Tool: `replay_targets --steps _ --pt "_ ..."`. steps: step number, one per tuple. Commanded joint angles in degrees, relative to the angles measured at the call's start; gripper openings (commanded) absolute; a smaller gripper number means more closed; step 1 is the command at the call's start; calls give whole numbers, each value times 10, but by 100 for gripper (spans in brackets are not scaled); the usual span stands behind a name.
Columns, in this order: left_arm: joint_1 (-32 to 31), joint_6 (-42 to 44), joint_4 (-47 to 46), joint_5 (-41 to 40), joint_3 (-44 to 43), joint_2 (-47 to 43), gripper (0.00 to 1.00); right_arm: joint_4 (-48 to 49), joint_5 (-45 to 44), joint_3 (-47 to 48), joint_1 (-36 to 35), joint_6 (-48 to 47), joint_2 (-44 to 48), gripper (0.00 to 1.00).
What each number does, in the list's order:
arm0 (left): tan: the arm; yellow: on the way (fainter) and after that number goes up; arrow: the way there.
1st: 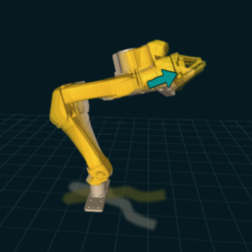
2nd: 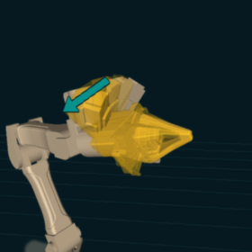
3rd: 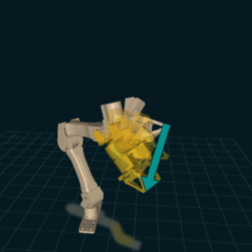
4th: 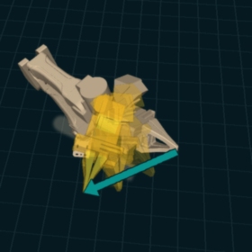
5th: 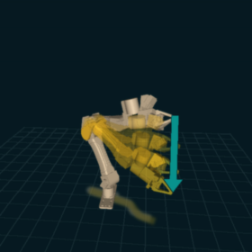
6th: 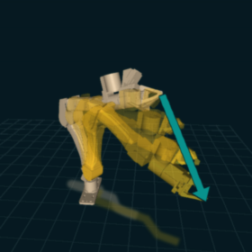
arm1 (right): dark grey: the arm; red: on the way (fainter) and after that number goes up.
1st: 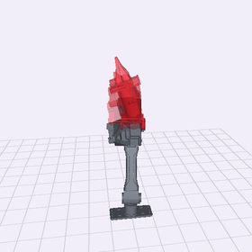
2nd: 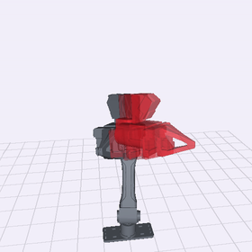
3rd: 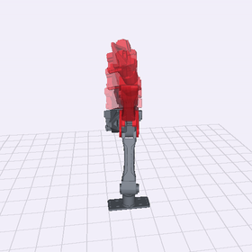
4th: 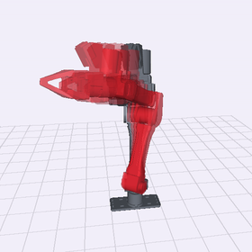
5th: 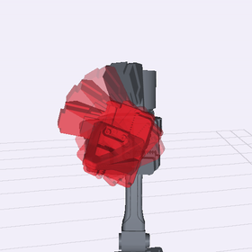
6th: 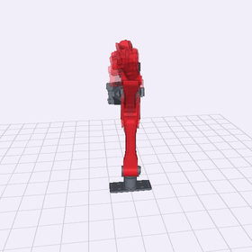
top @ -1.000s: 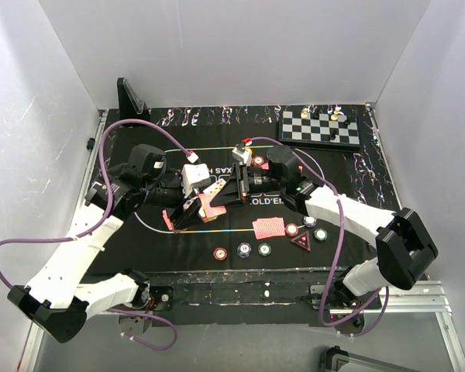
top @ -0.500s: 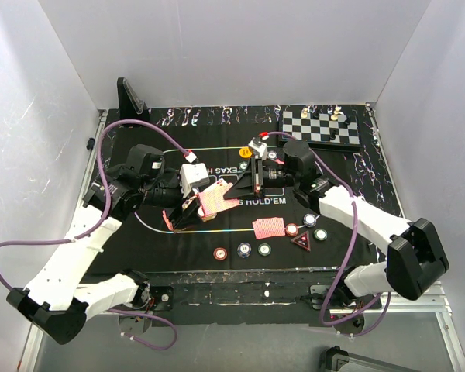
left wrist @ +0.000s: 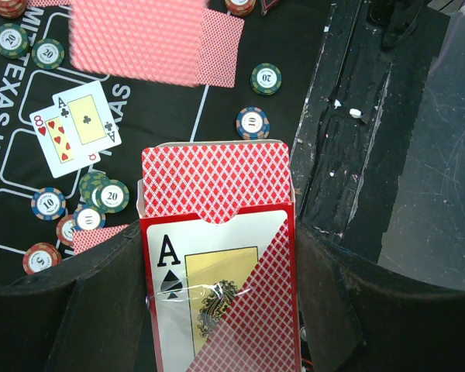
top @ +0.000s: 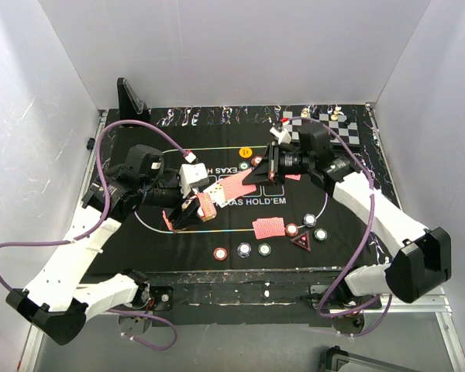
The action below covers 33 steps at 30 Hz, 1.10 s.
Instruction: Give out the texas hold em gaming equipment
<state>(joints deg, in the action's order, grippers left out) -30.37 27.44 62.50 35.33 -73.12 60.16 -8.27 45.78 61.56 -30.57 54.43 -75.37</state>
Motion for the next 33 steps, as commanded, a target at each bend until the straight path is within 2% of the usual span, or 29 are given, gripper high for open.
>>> replay_targets --steps 1,3,5,9,11,14,21,26,33 --pt "2 2 -10 8 -11 -14 21 -228 -117 126 5 -169 -57 1" --pt "2 2 -12 8 -13 -14 21 -249 -106 156 6 -184 -92 1" --pt "2 1 -10 7 -15 -14 21 -264 -151 175 0 -194 -108 1" --pt "2 2 -5 6 -11 -17 21 -357 -343 261 -27 -255 -159 1" --pt "2 3 -3 7 -12 -18 21 -431 -477 326 -45 -281 -207 1" --pt "2 4 -3 9 -14 -18 21 -488 -648 400 -89 -307 -266 1" --pt "2 1 -2 11 -16 -20 21 -605 -886 569 -186 -334 -451 1" --pt "2 3 1 9 -14 -23 21 -667 -949 654 -233 -340 -568 1" --pt "2 1 -3 11 -13 -22 21 -632 -935 646 -244 -356 -620 1"
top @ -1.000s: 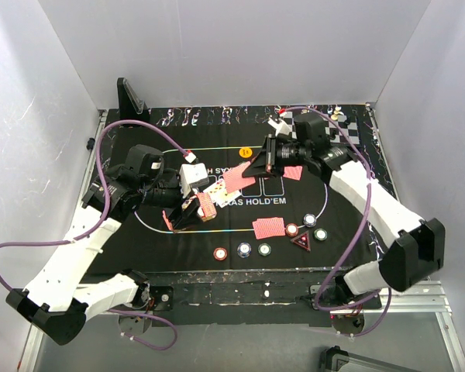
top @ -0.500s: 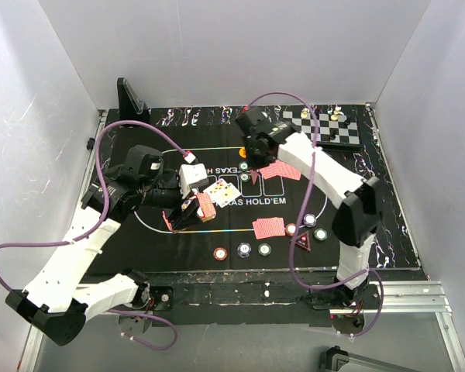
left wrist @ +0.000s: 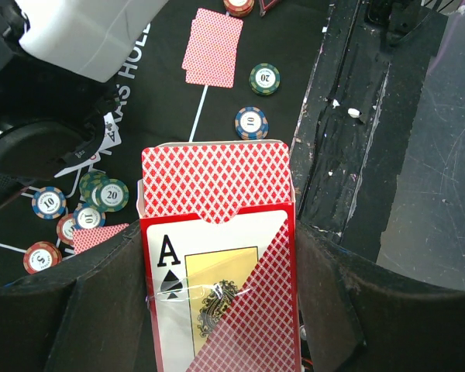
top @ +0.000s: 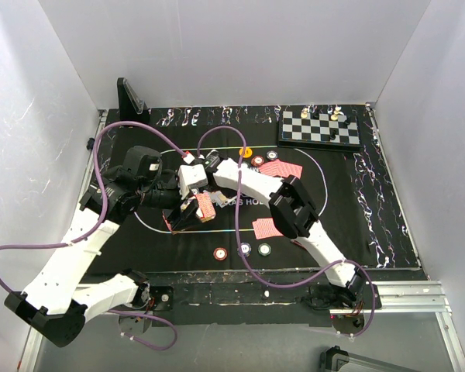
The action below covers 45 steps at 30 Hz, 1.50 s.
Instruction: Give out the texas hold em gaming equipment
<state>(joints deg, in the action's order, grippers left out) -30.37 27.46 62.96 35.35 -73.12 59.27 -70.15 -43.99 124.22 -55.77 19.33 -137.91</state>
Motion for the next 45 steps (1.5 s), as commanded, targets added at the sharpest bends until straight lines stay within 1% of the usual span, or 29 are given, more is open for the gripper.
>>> replay_targets --steps 1,8,18,19,24,30,32,33,35,38,41,45 --pt "2 0 -6 11 -12 -14 21 -10 -30 16 7 -5 1 1" --pt "2 1 -8 10 -11 -15 21 37 29 -19 -7 3 5 1" --pt "2 -1 -9 9 -11 -16 22 86 100 -31 -16 13 -4 1" --pt "2 -1 -8 9 -11 -16 21 91 104 -32 -16 11 -4 4" --pt "2 0 -9 7 -11 -17 22 106 129 -40 -16 6 -4 29" --pt "2 0 -7 7 -9 -20 22 113 161 -44 -15 11 -3 39" --pt "2 0 -7 7 -9 -20 22 122 182 -51 -15 11 5 45" --pt "2 1 -6 5 -7 -20 22 129 192 -56 -14 11 12 50" --pt "2 1 -6 5 -8 -20 21 136 236 -60 -8 14 23 58" --pt "2 2 -6 4 -8 -20 21 150 284 -75 6 25 41 62" --pt "2 3 -6 2 -8 -22 21 164 307 -94 10 25 57 64" --pt "2 5 -7 2 -6 -22 21 157 322 -95 13 26 78 65"
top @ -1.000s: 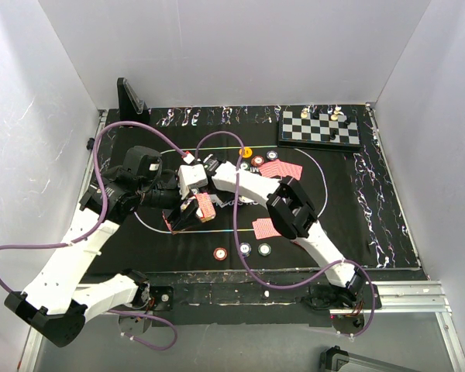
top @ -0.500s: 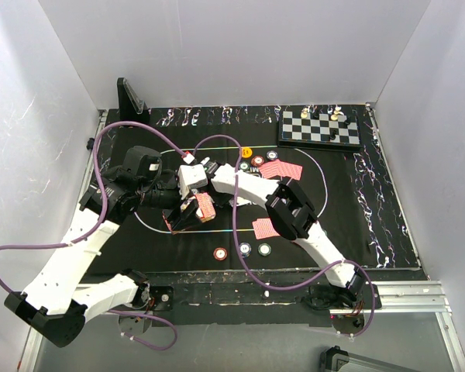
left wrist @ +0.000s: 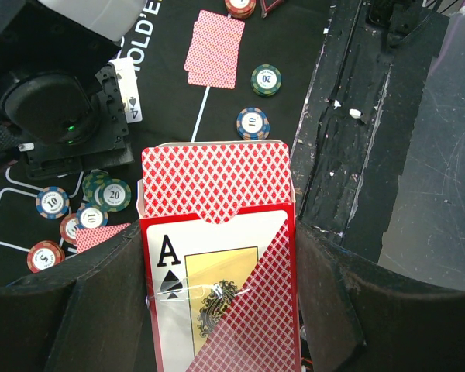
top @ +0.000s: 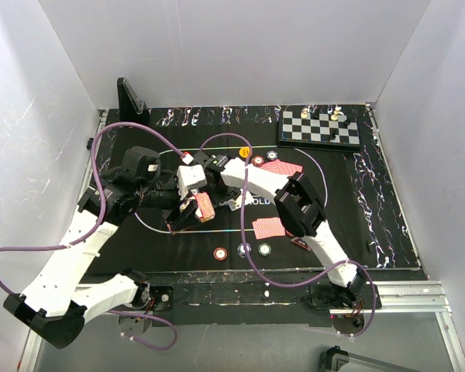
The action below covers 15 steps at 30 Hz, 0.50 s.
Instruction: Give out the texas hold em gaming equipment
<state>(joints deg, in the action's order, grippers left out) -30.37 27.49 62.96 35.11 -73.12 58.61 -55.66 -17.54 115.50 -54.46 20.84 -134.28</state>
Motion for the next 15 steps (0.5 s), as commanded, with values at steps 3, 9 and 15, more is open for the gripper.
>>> replay_targets --steps 3,9,15 --pt "2 2 -9 6 -4 -16 21 13 80 -6 8 20 73 65" --pt "2 2 -8 3 -4 -17 21 35 172 -44 53 55 189 70" --pt "2 2 -10 7 -1 -19 21 181 327 -222 109 108 372 83"
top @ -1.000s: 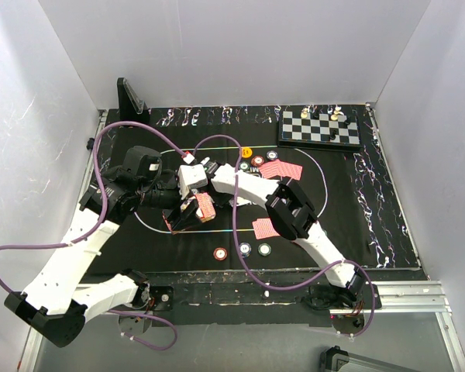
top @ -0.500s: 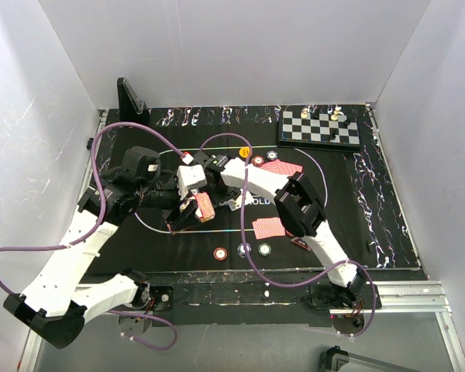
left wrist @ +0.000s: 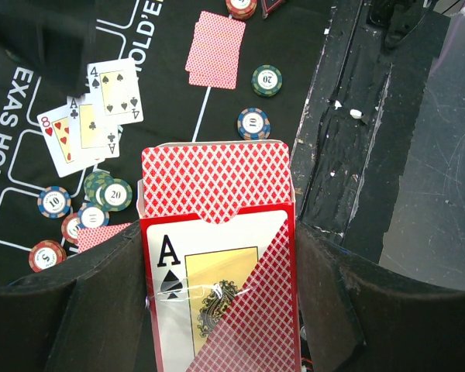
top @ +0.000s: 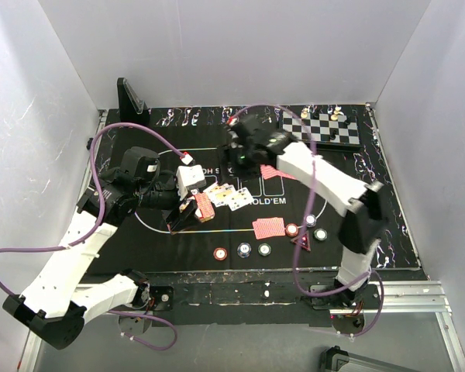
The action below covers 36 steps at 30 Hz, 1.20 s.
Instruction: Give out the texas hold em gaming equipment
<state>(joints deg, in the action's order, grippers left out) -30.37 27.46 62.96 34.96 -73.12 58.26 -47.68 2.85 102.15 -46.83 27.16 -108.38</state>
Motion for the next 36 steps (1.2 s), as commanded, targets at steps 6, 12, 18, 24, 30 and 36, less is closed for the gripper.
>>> replay_targets --steps 6,12,18,24,30,36 --pt "3 2 -14 9 3 -12 21 227 260 -223 59 118 228 86" --pt "2 1 -19 7 2 -7 21 442 377 -338 58 261 290 88" --pt "2 2 -21 8 -1 -1 21 543 400 -368 46 324 307 89" --pt "2 3 -23 7 -6 6 21 528 396 -358 26 323 300 90" --pt "2 4 -22 5 -11 8 21 502 389 -346 2 310 284 90" --pt "2 4 -22 4 -12 8 21 478 378 -339 -11 294 277 91"
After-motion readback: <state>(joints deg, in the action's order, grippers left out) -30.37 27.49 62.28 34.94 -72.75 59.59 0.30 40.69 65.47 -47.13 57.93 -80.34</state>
